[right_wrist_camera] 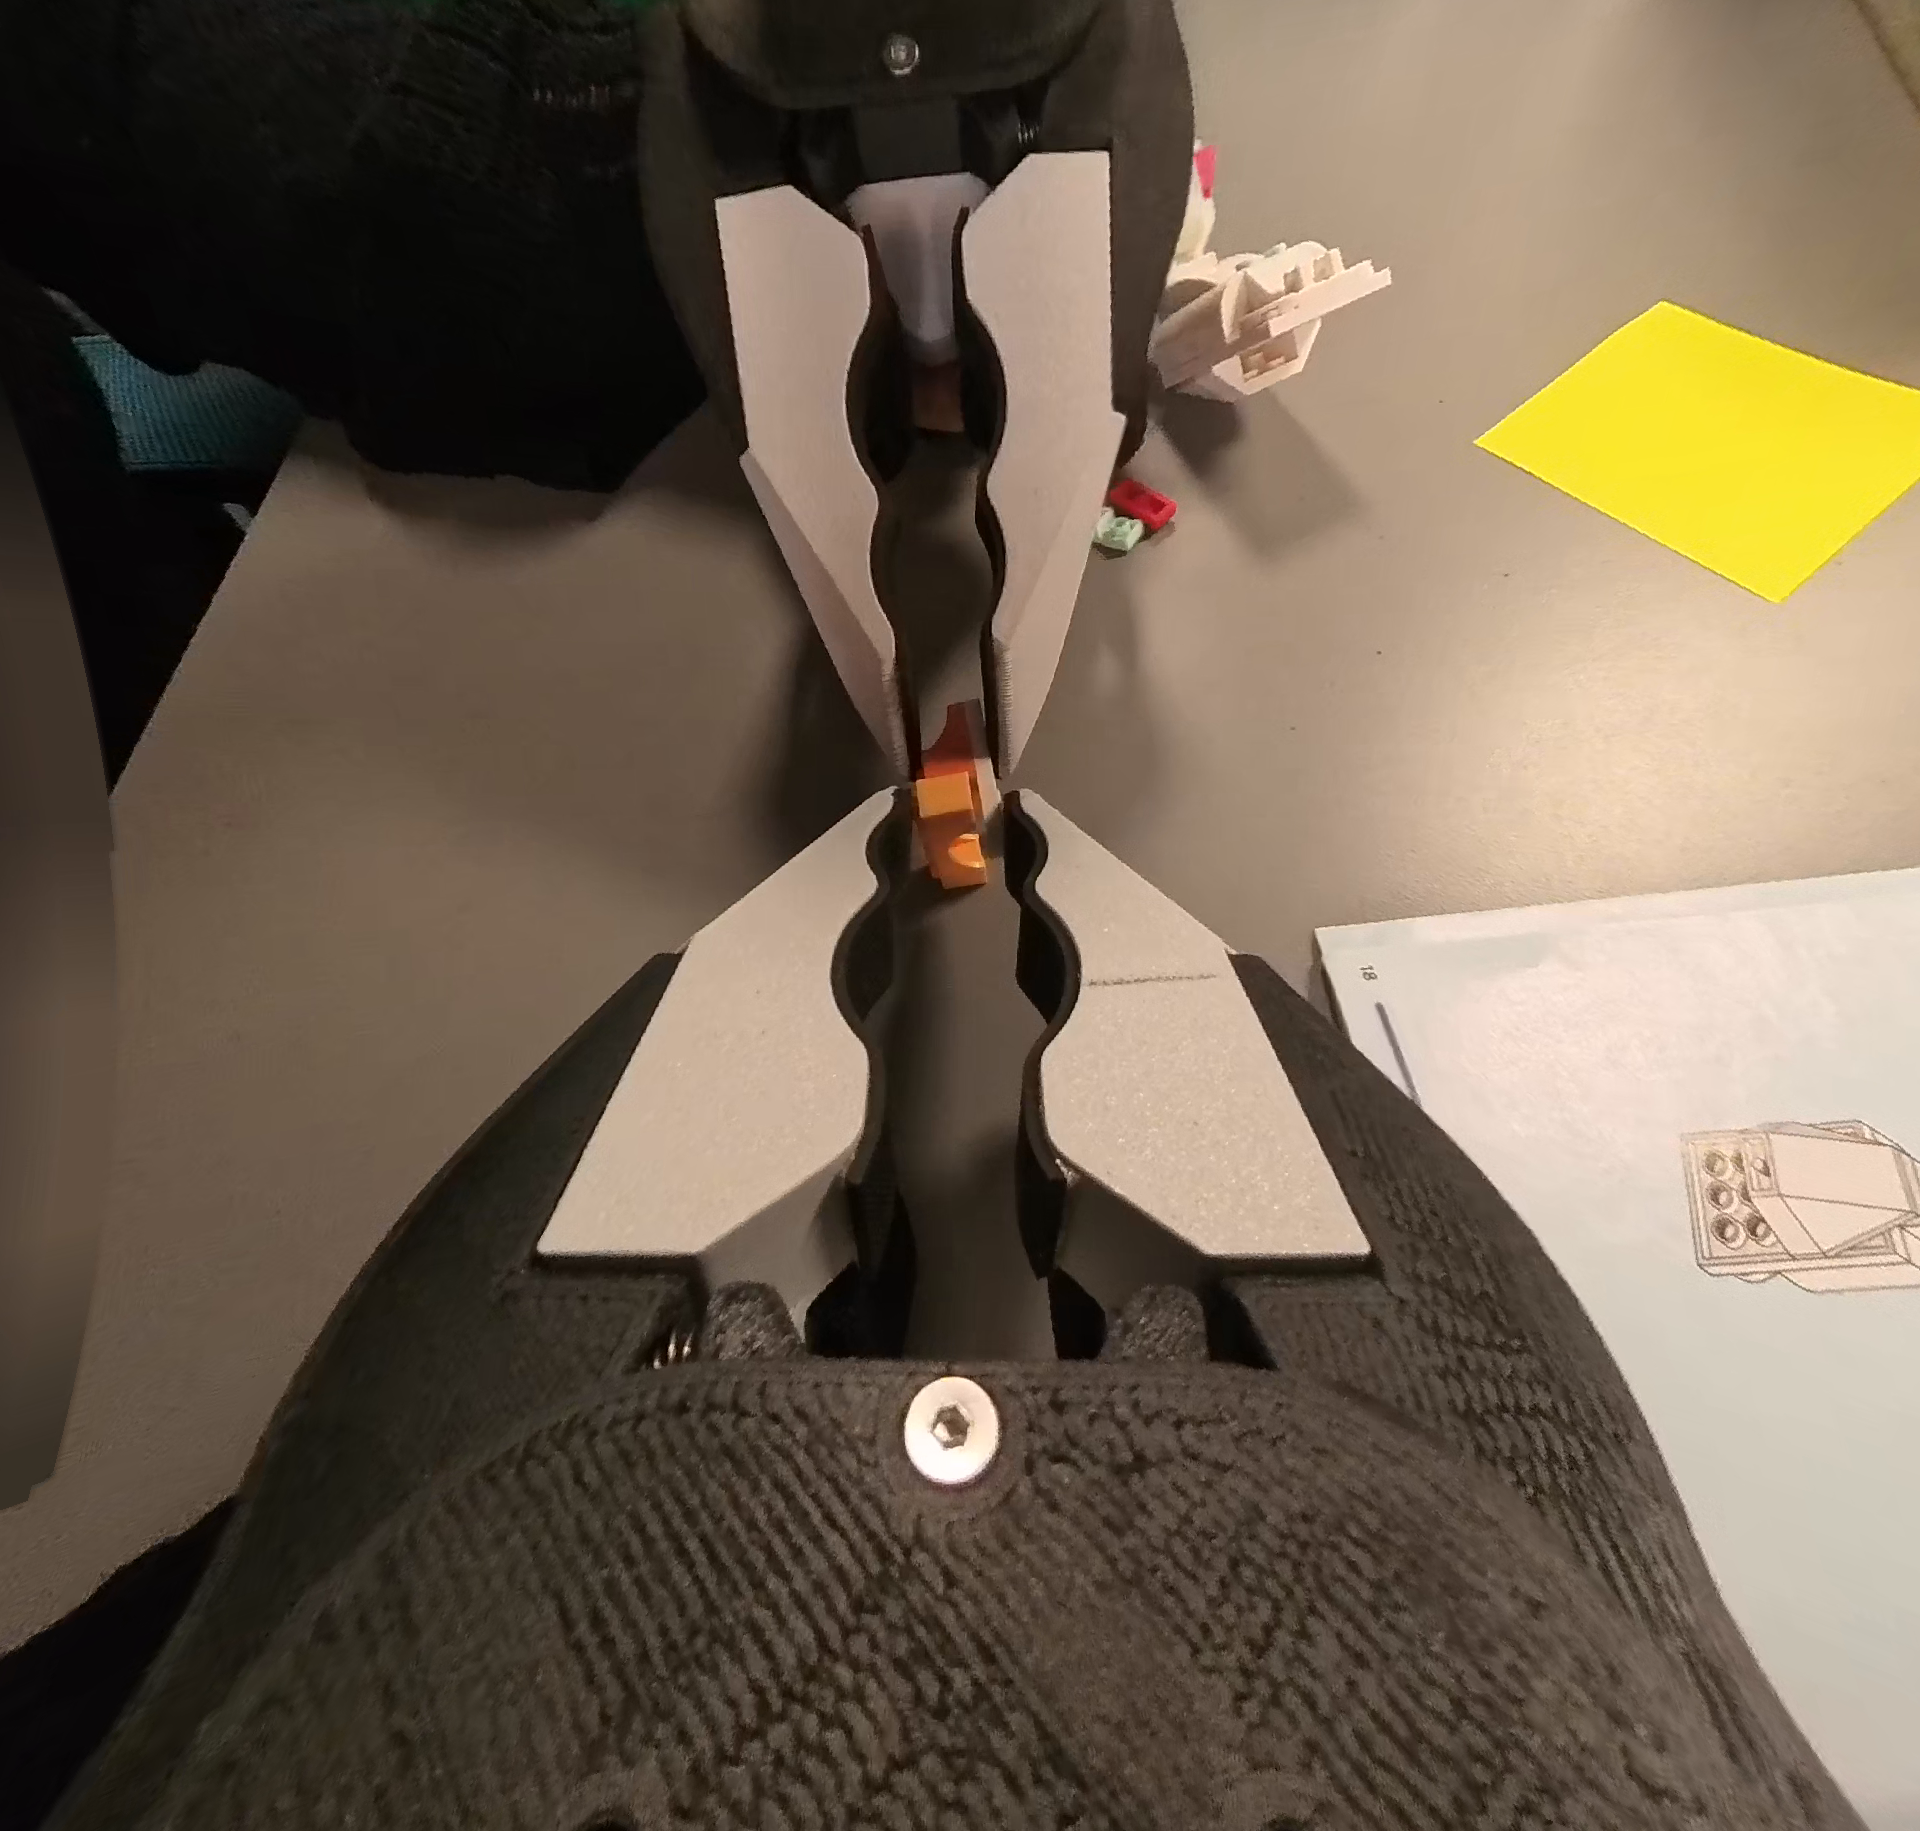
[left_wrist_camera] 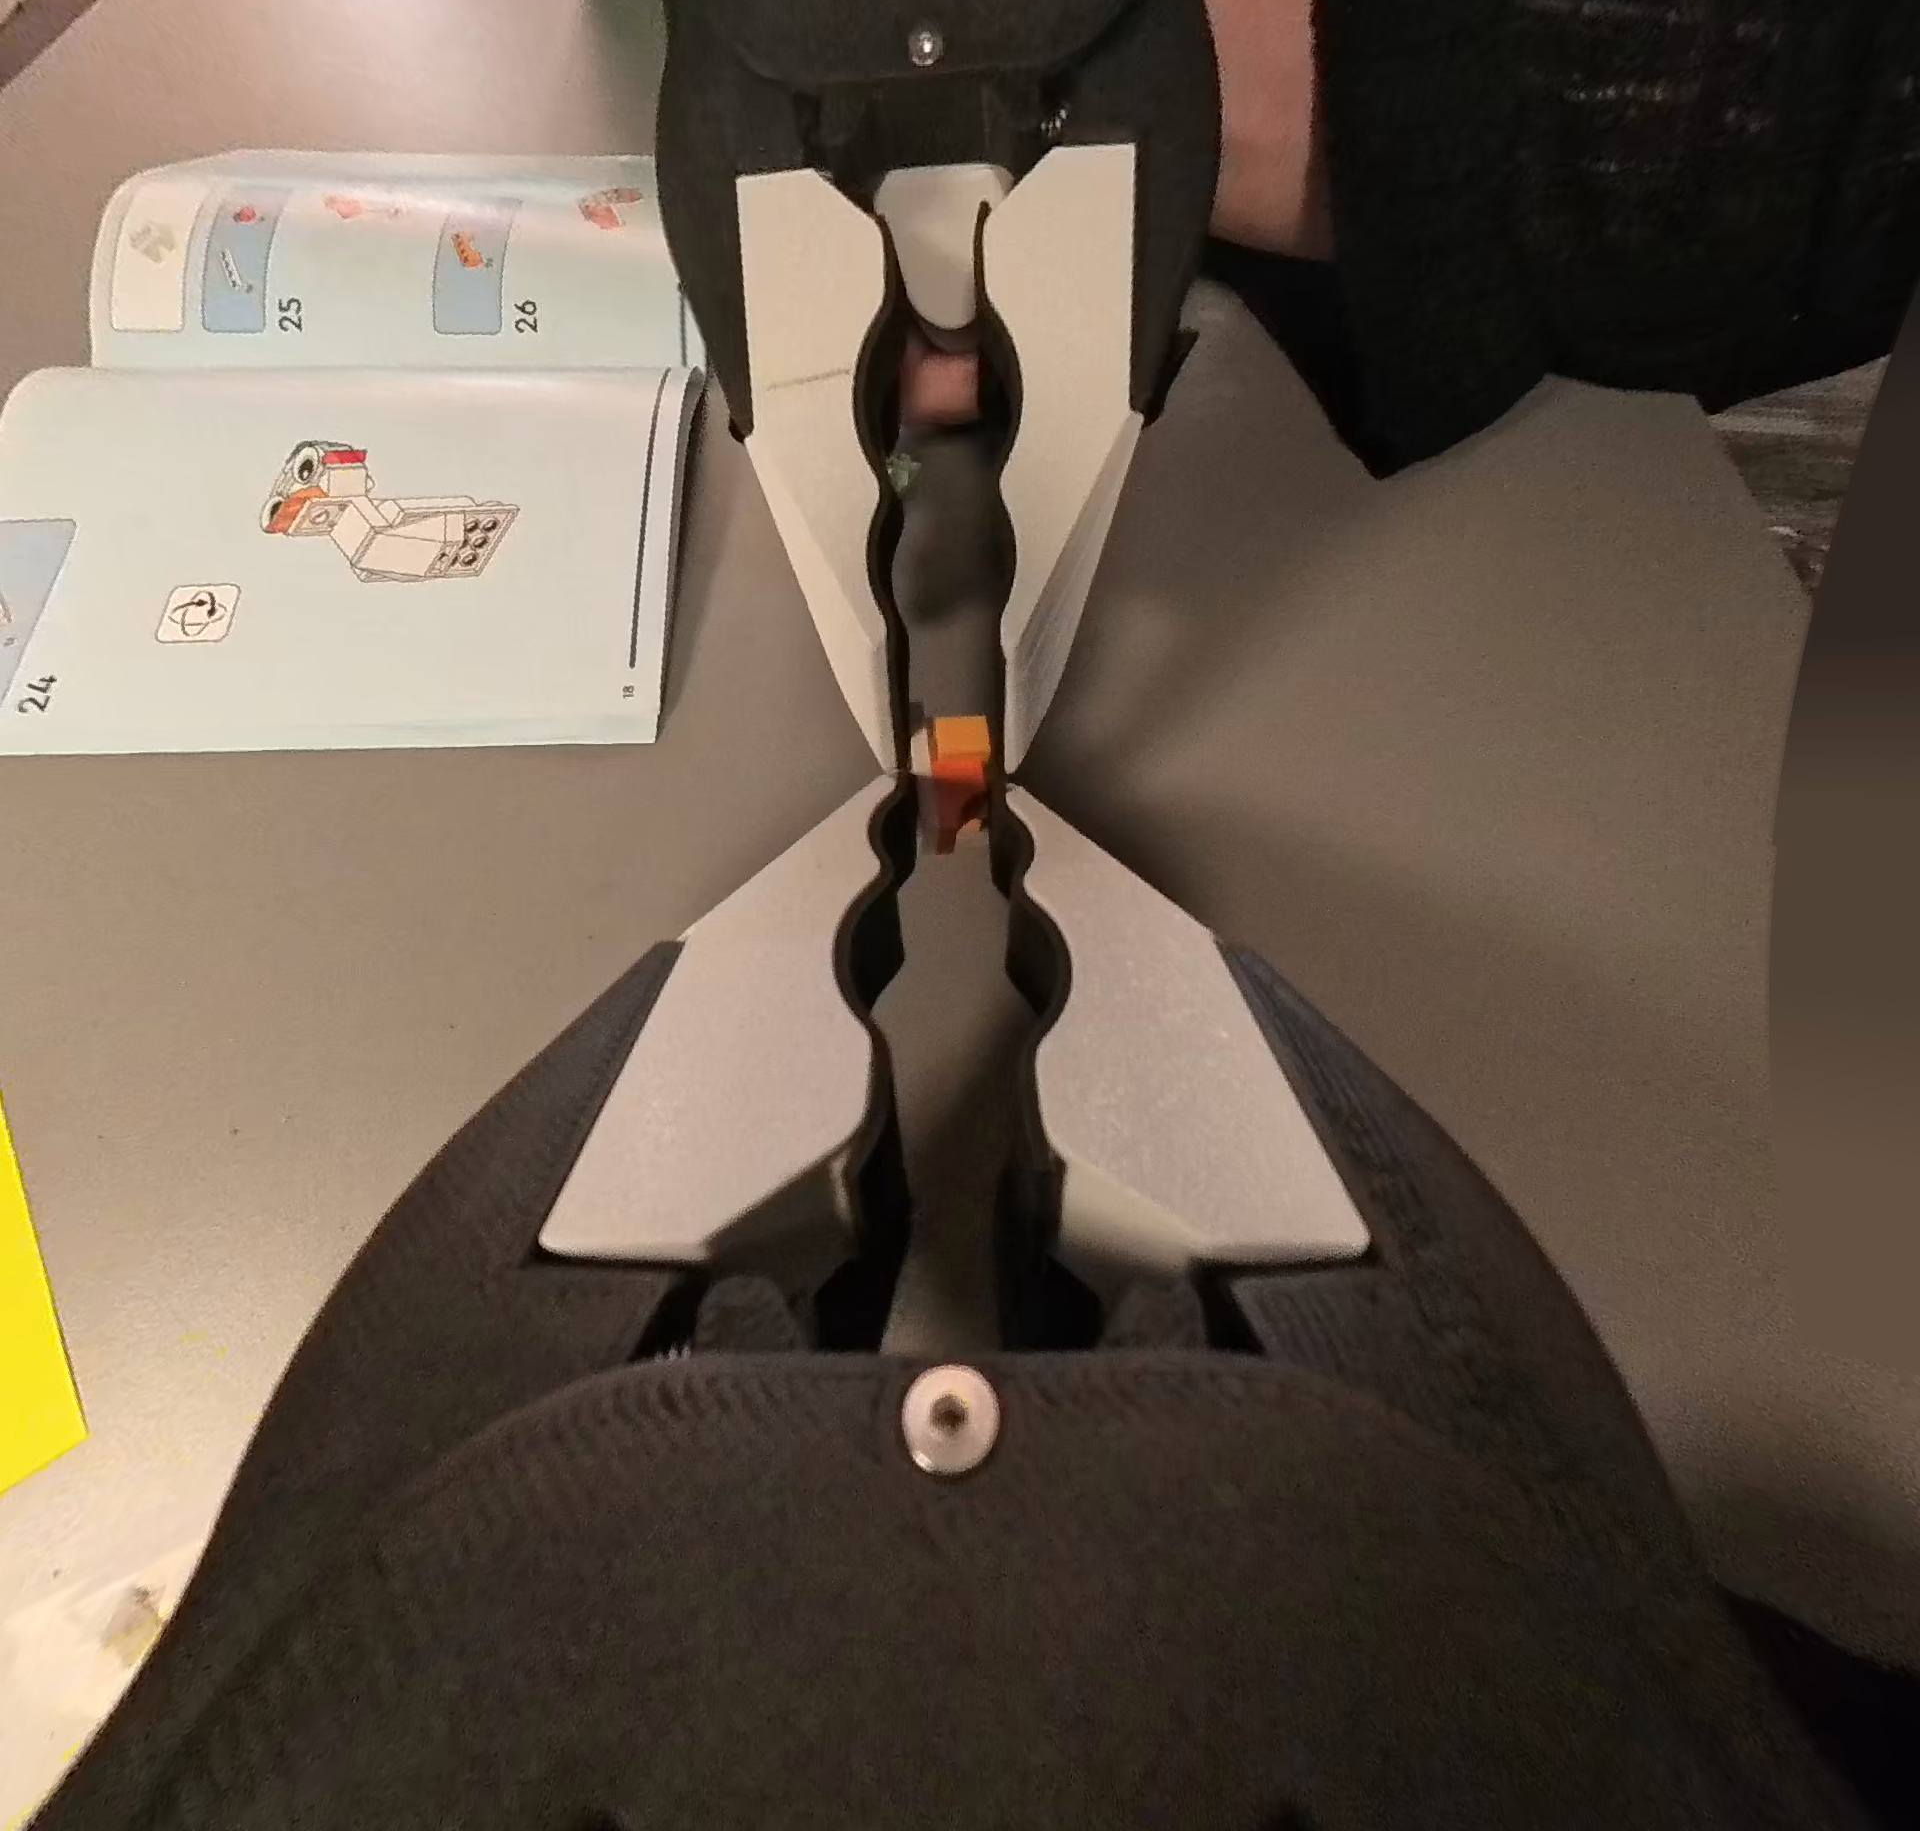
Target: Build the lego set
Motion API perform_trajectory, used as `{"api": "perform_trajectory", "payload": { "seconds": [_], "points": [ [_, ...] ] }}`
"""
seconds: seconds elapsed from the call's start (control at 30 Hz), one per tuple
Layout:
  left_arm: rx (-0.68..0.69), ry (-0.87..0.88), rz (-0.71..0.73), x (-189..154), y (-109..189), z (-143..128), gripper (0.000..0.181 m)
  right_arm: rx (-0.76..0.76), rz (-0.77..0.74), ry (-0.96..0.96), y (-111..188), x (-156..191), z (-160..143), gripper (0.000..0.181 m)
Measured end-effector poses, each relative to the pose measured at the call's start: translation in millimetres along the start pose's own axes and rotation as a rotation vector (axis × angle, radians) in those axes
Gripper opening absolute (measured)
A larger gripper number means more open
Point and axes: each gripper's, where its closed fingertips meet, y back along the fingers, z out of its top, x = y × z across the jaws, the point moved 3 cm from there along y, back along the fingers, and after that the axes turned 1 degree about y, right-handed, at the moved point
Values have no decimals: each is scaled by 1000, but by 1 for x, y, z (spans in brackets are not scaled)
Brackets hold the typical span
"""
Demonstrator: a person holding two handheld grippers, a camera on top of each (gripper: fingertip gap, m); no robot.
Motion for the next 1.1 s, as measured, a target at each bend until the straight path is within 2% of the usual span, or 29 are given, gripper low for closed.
{"api": "perform_trajectory", "payload": {
  "seconds": [0.17, 0.3, 0.6, 0.8, 1.1],
  "points": [
    [-5, -33, 10, -2, 0, 1, 12, -10, 10, 5, 1, 1, 1, 14],
    [-62, -71, 19, -3, 5, 6, 12, -56, -8, 34, 6, 3, 7, 14],
    [-115, -116, 63, -1, 9, 12, 12, -58, -108, 143, 11, 3, 13, 13],
    [-145, -35, 19, 0, 11, 14, 12, -21, -218, 276, 11, 5, 16, 14],
    [-172, 65, -56, -1, 15, 16, 12, -26, -236, 294, 10, 8, 19, 15]
  ]
}}
